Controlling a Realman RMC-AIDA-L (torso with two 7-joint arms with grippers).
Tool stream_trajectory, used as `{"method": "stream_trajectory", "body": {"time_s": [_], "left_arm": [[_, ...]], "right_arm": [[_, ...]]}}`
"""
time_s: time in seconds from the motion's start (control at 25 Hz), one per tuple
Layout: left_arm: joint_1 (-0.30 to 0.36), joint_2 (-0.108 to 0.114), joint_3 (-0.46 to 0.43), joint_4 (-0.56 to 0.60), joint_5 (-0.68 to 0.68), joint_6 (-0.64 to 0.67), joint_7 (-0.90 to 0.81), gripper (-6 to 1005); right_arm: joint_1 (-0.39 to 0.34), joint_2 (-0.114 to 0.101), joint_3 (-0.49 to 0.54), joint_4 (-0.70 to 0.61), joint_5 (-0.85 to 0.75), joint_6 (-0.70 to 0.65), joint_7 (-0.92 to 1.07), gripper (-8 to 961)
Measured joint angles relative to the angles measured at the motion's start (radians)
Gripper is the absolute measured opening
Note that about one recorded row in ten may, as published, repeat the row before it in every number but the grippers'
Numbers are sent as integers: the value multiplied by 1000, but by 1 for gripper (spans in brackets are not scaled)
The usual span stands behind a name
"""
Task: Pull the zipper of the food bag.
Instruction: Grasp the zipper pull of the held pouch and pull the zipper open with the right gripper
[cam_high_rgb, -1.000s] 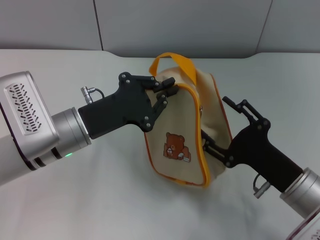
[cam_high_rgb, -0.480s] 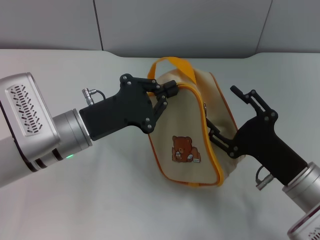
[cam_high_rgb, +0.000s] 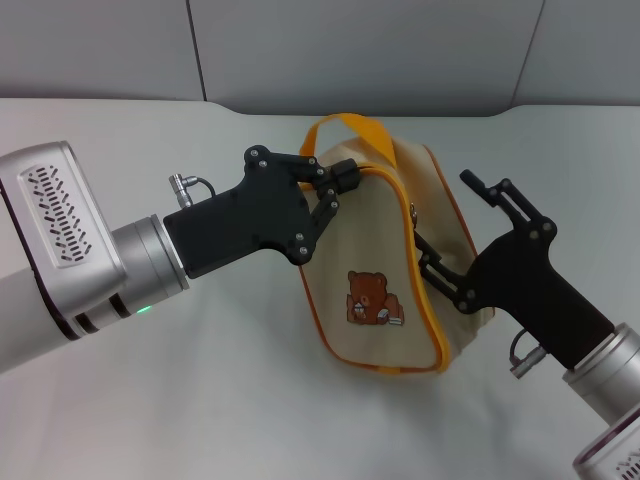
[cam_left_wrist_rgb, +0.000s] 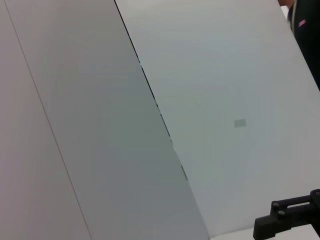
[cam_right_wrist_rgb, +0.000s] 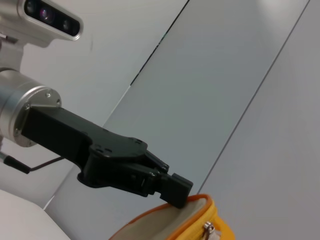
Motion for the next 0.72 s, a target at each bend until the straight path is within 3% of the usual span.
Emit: {"method": "stream_trajectory", "body": {"time_s": [0.72], "left_arm": [[2,0,0,-10,1,-1,2,22]], "right_arm": [[13,0,-5,28,-7,5,-61,355]]}}
